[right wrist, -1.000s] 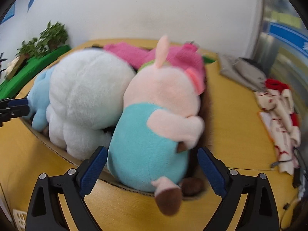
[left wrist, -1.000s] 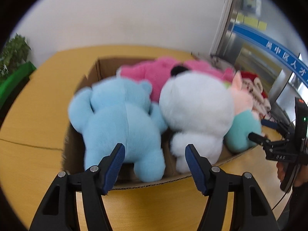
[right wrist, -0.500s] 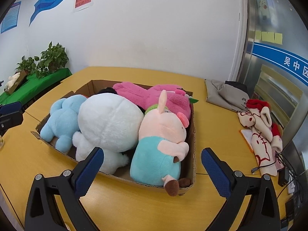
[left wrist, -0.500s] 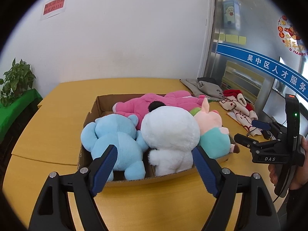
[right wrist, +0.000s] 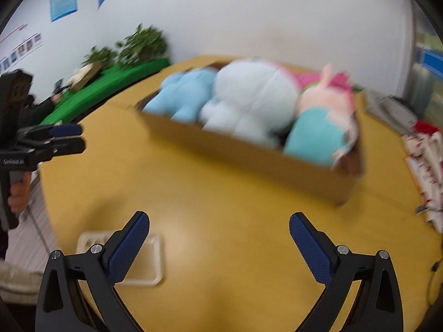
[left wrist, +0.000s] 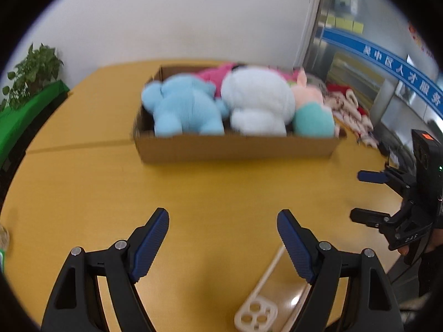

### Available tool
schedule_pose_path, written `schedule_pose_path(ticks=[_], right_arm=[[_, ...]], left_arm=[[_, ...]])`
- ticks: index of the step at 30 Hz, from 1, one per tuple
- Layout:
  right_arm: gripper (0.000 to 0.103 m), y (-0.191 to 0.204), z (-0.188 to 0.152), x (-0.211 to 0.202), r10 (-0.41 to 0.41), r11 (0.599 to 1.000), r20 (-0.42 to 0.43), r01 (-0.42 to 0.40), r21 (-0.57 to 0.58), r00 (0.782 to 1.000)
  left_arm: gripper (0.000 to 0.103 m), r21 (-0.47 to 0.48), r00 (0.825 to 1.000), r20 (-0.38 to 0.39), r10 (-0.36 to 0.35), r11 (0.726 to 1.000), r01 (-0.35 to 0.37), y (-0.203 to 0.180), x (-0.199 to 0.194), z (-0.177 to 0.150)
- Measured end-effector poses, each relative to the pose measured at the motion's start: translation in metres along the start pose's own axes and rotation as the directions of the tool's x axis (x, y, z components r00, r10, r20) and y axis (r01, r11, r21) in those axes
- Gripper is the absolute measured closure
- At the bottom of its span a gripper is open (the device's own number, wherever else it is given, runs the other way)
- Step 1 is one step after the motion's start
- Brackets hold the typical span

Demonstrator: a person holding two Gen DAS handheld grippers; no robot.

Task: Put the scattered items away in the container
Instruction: 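Move the right gripper back toward the clear phone case on the table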

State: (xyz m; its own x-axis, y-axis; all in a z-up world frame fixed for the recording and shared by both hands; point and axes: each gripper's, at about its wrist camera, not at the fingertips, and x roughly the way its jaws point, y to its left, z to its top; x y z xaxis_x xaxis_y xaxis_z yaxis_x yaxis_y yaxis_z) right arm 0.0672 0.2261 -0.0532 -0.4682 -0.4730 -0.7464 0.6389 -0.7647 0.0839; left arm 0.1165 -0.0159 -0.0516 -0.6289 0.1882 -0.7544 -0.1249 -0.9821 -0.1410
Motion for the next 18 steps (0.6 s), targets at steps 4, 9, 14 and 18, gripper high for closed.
schedule_pose_path(ticks=[4, 9, 14, 18], right_arm=[[0.005, 0.015, -0.020, 0.028, 0.069, 0.997, -0.083, -0.067, 0.033, 0.994], [0.024, 0.029, -0.025, 0.048, 0.060, 0.998, -0.145, -0.062, -0.012, 0.988], [0.053, 0.039, -0.032, 0.063, 0.031, 0.996, -0.192, -0.046, -0.072, 0.981], [0.069, 0.036, -0.031, 0.064, 0.028, 0.997, -0.190, -0.040, -0.059, 0.981]], left_arm=[[0.023, 0.002, 0.994, -0.100, -0.033, 0.999, 0.033, -0.005, 0.011, -0.031], [0.031, 0.003, 0.979, -0.193, -0.059, 0.998, 0.061, -0.012, 0.023, -0.055], [0.064, 0.003, 0.958, -0.286, -0.034, 0.999, 0.037, -0.015, 0.043, -0.070], [0.072, 0.023, 0.959, -0.284, -0.019, 0.999, 0.027, -0.018, 0.044, -0.069]])
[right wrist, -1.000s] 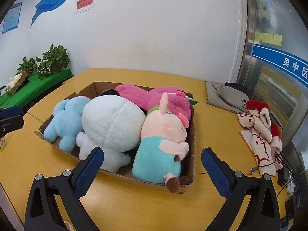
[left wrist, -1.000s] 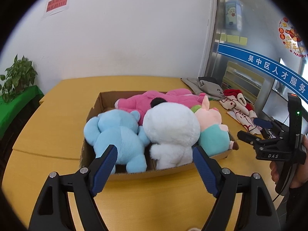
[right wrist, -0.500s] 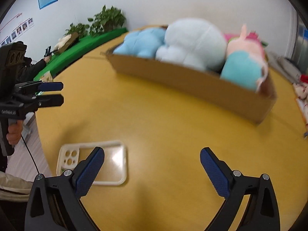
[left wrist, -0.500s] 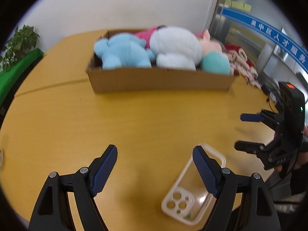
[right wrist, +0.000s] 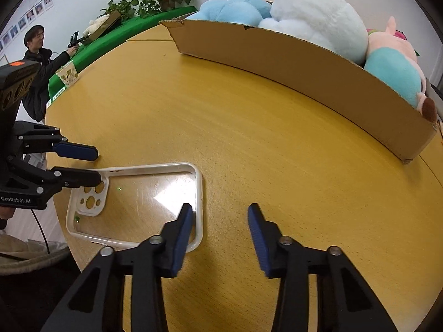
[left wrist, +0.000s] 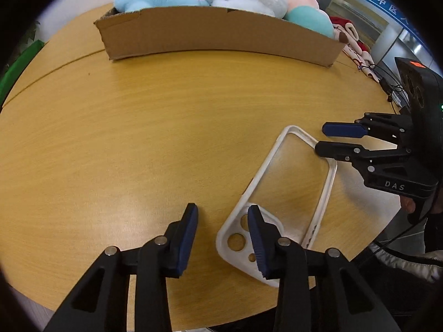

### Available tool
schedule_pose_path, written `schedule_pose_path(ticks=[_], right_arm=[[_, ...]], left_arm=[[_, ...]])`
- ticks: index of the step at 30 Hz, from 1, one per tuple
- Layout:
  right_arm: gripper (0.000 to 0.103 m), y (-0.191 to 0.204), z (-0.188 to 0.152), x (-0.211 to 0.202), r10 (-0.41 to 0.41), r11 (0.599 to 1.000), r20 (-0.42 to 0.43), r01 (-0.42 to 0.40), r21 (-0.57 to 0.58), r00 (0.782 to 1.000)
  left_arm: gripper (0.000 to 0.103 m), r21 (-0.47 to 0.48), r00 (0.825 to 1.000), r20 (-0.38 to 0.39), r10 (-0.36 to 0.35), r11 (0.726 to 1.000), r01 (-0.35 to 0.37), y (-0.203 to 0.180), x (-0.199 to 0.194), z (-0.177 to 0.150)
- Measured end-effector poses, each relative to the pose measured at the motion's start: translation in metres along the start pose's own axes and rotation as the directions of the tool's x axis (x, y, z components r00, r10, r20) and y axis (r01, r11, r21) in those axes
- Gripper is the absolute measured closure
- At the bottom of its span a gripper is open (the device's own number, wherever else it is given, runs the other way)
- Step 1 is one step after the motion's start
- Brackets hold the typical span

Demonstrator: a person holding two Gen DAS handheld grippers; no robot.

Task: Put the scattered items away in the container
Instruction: 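Move the right gripper back toward the clear phone case on the table, then close the right gripper on the white rim of the clear phone case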

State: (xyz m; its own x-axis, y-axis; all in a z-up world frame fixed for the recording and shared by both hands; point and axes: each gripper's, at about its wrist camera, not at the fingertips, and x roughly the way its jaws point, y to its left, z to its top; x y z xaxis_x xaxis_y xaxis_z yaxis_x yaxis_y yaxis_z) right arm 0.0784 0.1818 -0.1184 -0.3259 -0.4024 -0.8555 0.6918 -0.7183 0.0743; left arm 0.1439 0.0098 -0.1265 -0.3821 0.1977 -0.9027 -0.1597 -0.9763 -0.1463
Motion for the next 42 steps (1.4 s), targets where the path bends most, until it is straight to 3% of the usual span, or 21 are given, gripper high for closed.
schedule_pose_path(ticks=[3, 4, 13, 22, 28, 32, 34, 36, 42], right_arm=[[0.088, -0.005, 0.000, -0.002, -0.006, 1.000, 0.001, 0.006, 0.015, 1.000], [0.088, -0.006, 0.000, -0.003, 0.002, 1.000, 0.000, -0.002, 0.021, 1.000], [0.094, -0.016, 0.002, -0.014, -0.021, 0.998, 0.038, 0.018, 0.067, 0.999], [0.098, -0.036, 0.031, -0.048, -0.080, 0.993, 0.126, 0.069, 0.091, 0.989], [0.099, -0.054, 0.064, -0.077, -0.133, 0.990, 0.189, 0.120, 0.077, 0.973], [0.098, -0.068, 0.064, -0.066, -0.123, 0.986, 0.160, 0.103, 0.128, 0.979], [0.083, -0.073, 0.059, -0.050, -0.121, 0.983, 0.118, 0.102, 0.156, 0.986], [0.076, -0.078, 0.053, -0.033, -0.100, 0.980, 0.080, 0.084, 0.181, 0.992], [0.073, -0.079, 0.044, 0.002, -0.075, 0.977, 0.013, 0.071, 0.202, 0.997]], left_arm=[[0.087, 0.012, 1.000, -0.011, 0.003, 1.000, -0.002, -0.001, -0.001, 0.002], [0.094, 0.011, 1.000, -0.018, -0.015, 1.000, 0.016, -0.001, 0.000, 0.002], [0.095, 0.035, 0.999, -0.011, -0.036, 0.999, 0.037, -0.003, -0.004, 0.017], [0.094, 0.121, 0.992, 0.121, -0.041, 0.992, 0.027, -0.013, -0.041, 0.080], [0.094, 0.198, 0.982, 0.183, -0.053, 0.980, 0.016, -0.028, -0.052, 0.116], [0.094, 0.185, 0.991, 0.122, -0.047, 0.982, 0.024, -0.020, -0.026, 0.119], [0.094, 0.168, 0.995, 0.083, -0.053, 0.985, 0.039, -0.013, -0.011, 0.115], [0.094, 0.158, 0.997, 0.050, -0.060, 0.986, 0.052, -0.007, 0.004, 0.111], [0.093, 0.031, 0.996, 0.017, -0.086, 0.996, 0.085, 0.017, 0.026, 0.107]])
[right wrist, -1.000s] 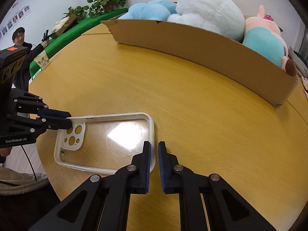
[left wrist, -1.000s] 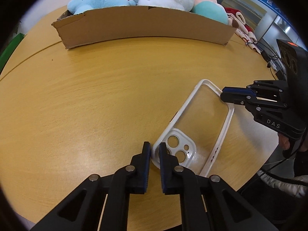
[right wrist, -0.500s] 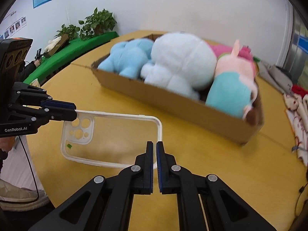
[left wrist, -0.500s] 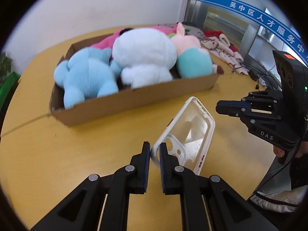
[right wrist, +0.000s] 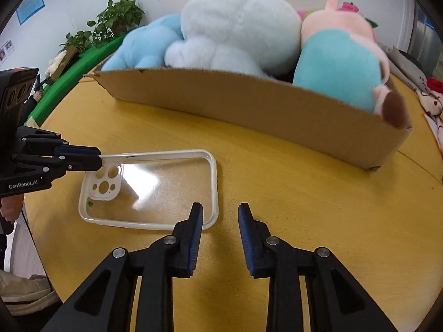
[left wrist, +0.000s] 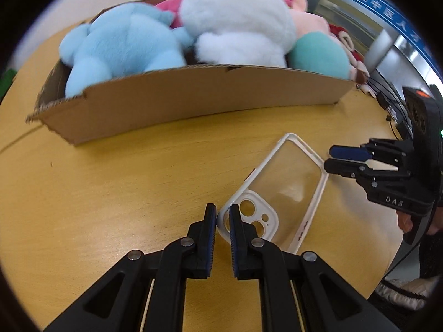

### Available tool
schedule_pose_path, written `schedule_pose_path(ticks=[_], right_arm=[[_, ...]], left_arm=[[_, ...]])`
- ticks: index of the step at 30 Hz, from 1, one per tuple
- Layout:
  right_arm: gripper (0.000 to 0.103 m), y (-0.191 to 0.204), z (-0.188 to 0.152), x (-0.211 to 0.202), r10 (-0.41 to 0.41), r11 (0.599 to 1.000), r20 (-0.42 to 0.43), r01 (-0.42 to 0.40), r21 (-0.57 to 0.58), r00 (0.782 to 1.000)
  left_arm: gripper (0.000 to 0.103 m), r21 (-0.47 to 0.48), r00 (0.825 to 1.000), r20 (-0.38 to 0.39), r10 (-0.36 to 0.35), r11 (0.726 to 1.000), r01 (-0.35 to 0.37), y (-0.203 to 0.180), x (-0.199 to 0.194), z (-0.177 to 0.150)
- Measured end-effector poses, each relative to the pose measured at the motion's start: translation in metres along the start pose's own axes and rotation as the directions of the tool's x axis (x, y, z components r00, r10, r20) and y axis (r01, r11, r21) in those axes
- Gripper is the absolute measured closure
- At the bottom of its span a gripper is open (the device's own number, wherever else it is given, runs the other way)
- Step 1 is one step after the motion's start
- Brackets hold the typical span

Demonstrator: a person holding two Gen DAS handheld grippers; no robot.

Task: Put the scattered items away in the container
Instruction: 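Close the right gripper on the white rim of the clear phone case, then lift the clear phone case with the right gripper and carry it over the box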

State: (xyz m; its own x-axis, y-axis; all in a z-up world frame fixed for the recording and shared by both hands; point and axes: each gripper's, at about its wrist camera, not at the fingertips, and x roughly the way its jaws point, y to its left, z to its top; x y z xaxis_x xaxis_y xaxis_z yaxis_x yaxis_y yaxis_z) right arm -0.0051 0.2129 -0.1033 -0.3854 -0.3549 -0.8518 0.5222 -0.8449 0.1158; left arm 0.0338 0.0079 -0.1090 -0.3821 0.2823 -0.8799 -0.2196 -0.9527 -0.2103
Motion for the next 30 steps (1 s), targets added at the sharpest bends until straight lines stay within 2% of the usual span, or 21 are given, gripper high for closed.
schedule_pose_path(ticks=[5, 7, 8, 10, 12, 15, 17, 19, 23, 26, 30], right_arm=[[0.072, -0.003, 0.007, 0.010, -0.008, 1.000, -0.005, 0.008, 0.008, 1.000], [0.072, 0.000, 0.009, 0.012, -0.005, 1.000, -0.007, 0.005, -0.010, 1.000], [0.073, 0.002, 0.010, 0.014, -0.009, 1.000, -0.009, 0.009, -0.023, 1.000], [0.092, 0.005, 0.011, 0.014, -0.009, 0.999, -0.008, 0.009, -0.036, 1.000], [0.096, 0.006, 0.010, 0.015, 0.006, 1.000, -0.003, -0.006, -0.027, 1.000], [0.097, 0.009, 0.007, 0.014, -0.008, 1.000, 0.004, 0.008, -0.020, 1.000], [0.097, 0.011, 0.004, 0.011, -0.007, 1.000, 0.003, 0.007, -0.017, 1.000], [0.097, 0.011, 0.001, 0.007, 0.000, 1.000, 0.007, 0.000, -0.010, 1.000], [0.097, 0.004, -0.004, -0.001, -0.006, 1.000, 0.027, 0.006, 0.024, 1.000], [0.097, 0.004, -0.006, -0.006, -0.014, 0.999, 0.036, 0.013, 0.032, 0.999], [0.097, 0.005, -0.002, -0.018, -0.020, 0.999, 0.065, 0.017, 0.040, 0.998]], left_arm=[[0.079, -0.099, 0.999, 0.040, 0.009, 0.995, -0.005, 0.014, -0.019, -0.011], [0.070, -0.138, 0.999, 0.030, -0.016, 0.990, 0.020, 0.014, -0.023, -0.018], [0.070, -0.153, 0.999, 0.015, -0.039, 0.987, 0.041, 0.012, -0.022, -0.023], [0.070, -0.161, 0.997, -0.015, -0.070, 0.985, 0.067, 0.005, -0.017, -0.028], [0.070, -0.170, 0.995, -0.039, -0.091, 0.982, 0.083, -0.003, -0.010, -0.031], [0.070, -0.211, 0.991, -0.063, -0.115, 0.972, 0.099, -0.005, 0.003, -0.031], [0.072, -0.200, 0.993, -0.067, -0.097, 0.976, 0.082, -0.013, 0.006, -0.027], [0.087, -0.189, 0.995, -0.075, -0.069, 0.981, 0.054, -0.015, 0.009, -0.024], [0.090, -0.214, 0.995, -0.071, -0.075, 0.975, 0.058, -0.010, 0.011, -0.020], [0.091, -0.204, 0.996, -0.068, -0.051, 0.978, 0.036, -0.012, 0.010, -0.018], [0.092, -0.211, 0.998, -0.018, -0.052, 0.976, 0.047, -0.010, -0.001, -0.011]])
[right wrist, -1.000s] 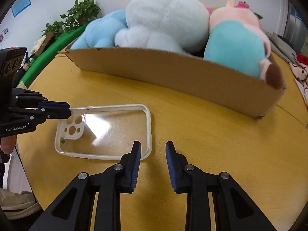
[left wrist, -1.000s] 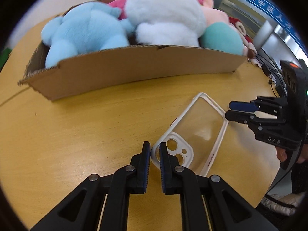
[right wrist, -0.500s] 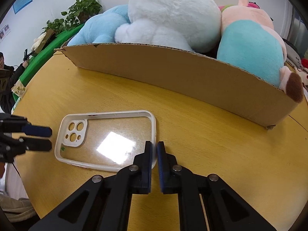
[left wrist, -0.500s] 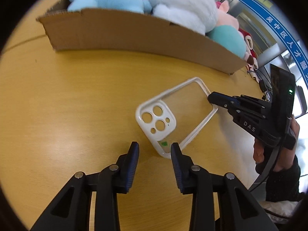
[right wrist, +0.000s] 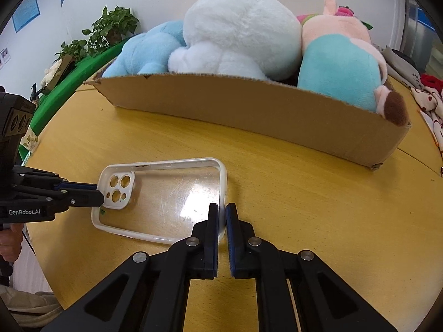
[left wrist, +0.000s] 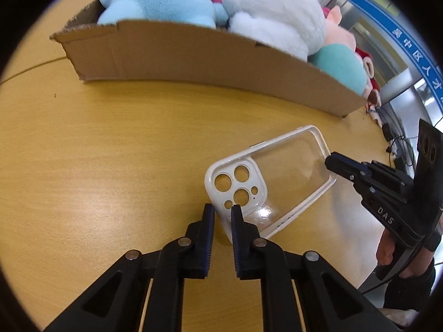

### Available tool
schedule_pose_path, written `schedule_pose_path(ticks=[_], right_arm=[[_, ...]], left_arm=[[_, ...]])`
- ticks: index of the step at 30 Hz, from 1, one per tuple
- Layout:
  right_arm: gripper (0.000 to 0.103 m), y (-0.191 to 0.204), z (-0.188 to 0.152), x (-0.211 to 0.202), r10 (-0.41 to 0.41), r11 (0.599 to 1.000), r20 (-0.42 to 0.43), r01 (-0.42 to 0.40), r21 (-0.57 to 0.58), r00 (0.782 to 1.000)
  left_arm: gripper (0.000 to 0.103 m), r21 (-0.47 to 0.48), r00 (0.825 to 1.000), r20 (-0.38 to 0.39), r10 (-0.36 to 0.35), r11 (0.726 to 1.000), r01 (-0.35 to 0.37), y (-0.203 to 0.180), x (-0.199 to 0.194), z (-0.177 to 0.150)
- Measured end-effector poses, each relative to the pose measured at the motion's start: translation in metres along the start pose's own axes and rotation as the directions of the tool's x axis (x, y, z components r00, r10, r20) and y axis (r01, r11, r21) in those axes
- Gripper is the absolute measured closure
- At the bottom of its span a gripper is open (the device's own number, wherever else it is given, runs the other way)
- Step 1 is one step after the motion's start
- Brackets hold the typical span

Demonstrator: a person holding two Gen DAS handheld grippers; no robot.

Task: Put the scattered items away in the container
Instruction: 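Lift the clear phone case with the right gripper and carry it over the box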

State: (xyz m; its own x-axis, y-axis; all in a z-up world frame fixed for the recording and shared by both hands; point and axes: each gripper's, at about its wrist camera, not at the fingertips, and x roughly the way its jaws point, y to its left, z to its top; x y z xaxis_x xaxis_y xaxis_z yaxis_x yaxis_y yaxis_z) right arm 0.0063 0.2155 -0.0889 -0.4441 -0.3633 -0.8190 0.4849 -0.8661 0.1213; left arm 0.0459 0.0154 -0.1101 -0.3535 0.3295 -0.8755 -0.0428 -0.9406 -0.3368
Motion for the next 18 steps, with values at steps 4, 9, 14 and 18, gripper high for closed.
schedule_pose_path(ticks=[4, 9, 14, 18], right_arm=[[0.097, 0.005, 0.016, -0.021, -0.015, 1.000, 0.074, 0.015, 0.005, 0.997], [0.096, 0.004, 0.051, -0.053, -0.041, 0.999, 0.179, 0.043, -0.007, 0.983], [0.096, 0.005, 0.091, -0.085, -0.074, 0.996, 0.277, 0.085, -0.027, 0.958], [0.095, 0.007, 0.128, -0.107, -0.088, 0.994, 0.344, 0.103, -0.027, 0.935]], left_arm=[[0.093, 0.037, 0.996, 0.087, 0.009, 0.999, -0.013, -0.010, -0.026, 0.019], [0.094, 0.100, 0.976, 0.217, 0.005, 0.995, -0.027, -0.025, -0.069, 0.058], [0.094, 0.172, 0.939, 0.345, 0.013, 0.982, -0.077, -0.050, -0.109, 0.100], [0.095, 0.218, 0.906, 0.424, -0.002, 0.971, -0.100, -0.057, -0.144, 0.128]])
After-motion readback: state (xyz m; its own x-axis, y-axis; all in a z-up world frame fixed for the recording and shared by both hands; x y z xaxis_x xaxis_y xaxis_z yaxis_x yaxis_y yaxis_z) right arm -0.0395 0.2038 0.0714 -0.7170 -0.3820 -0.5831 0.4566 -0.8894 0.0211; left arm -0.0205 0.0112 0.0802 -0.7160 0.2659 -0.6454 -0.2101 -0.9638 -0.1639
